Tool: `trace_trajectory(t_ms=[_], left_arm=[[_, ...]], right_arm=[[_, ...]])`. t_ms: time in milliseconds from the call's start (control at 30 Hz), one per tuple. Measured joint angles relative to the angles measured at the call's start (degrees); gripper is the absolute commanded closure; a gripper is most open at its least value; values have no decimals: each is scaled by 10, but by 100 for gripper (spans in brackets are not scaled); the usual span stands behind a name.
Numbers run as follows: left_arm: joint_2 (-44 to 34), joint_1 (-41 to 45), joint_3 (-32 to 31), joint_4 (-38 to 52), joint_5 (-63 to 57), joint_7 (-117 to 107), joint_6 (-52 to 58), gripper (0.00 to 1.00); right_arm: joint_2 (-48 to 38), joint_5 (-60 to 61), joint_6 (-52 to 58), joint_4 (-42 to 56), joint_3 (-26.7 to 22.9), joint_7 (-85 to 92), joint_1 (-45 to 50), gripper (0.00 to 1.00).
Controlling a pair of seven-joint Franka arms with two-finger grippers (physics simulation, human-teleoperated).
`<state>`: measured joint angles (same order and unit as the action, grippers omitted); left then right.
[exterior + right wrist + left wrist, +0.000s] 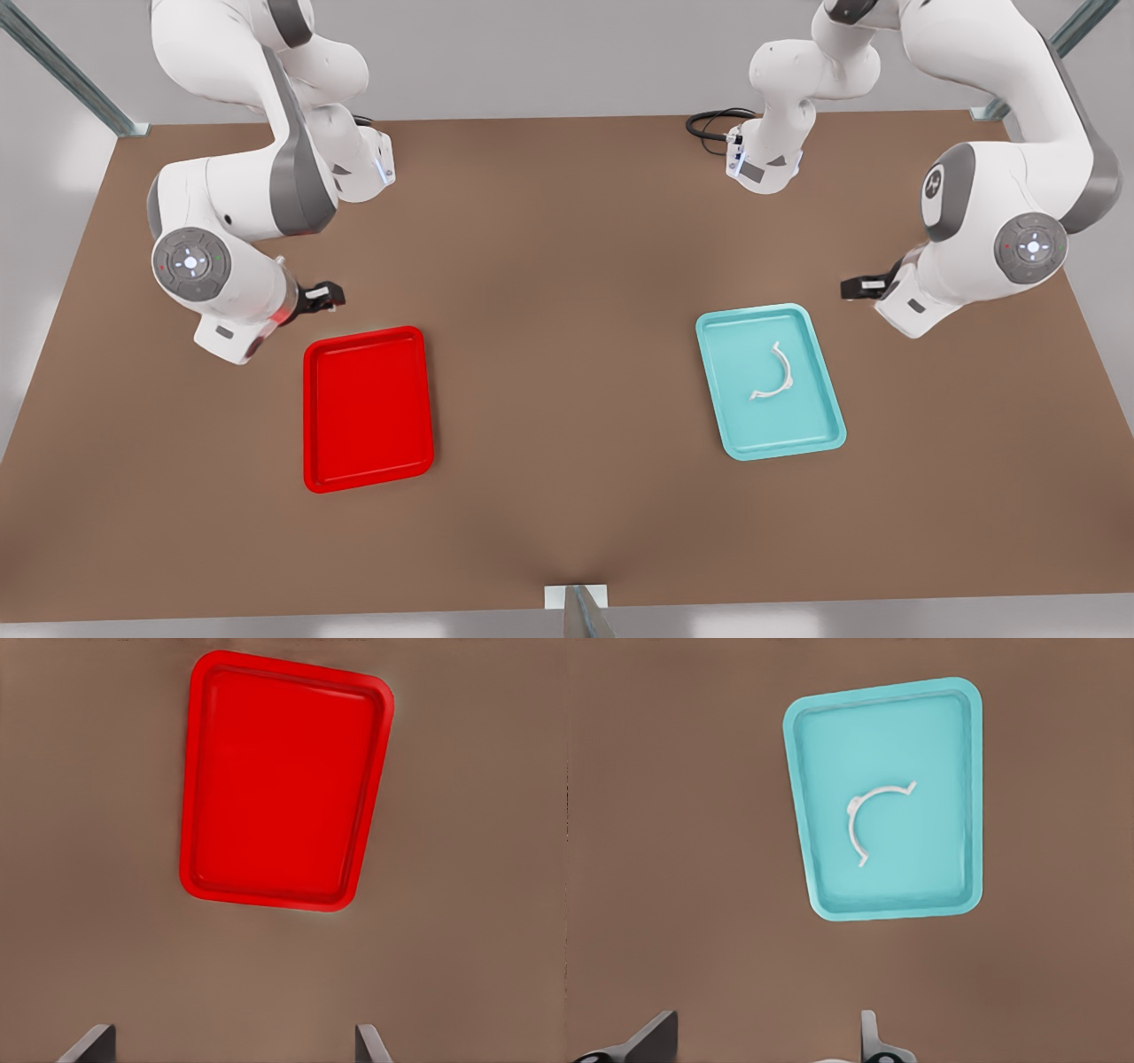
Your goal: Take the drainage pipe clamp from the left arm, pass it to the right arm, and place it in the plate on the right side
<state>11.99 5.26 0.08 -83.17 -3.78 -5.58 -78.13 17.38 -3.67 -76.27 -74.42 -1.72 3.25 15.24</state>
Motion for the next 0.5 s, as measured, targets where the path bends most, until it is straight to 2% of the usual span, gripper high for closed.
trace_trajectory(t_ms=[67,200,333,500], left_arm=[[1,1,2,-6,-1,-3,-16,0],[12,-2,43,-199,1,-3,-148,0],[35,-2,50,-313,9,-3,-299,0],[55,-3,50,-356,33,-2,-428,0]], right_arm=[[2,-2,-12,2,0,-4,-1,0],[3,-3,-28,0,1,-9,-2,0],[24,8,-43,-6,1,-14,-10,0],[46,37,-69,-36,0,-18,-23,0]])
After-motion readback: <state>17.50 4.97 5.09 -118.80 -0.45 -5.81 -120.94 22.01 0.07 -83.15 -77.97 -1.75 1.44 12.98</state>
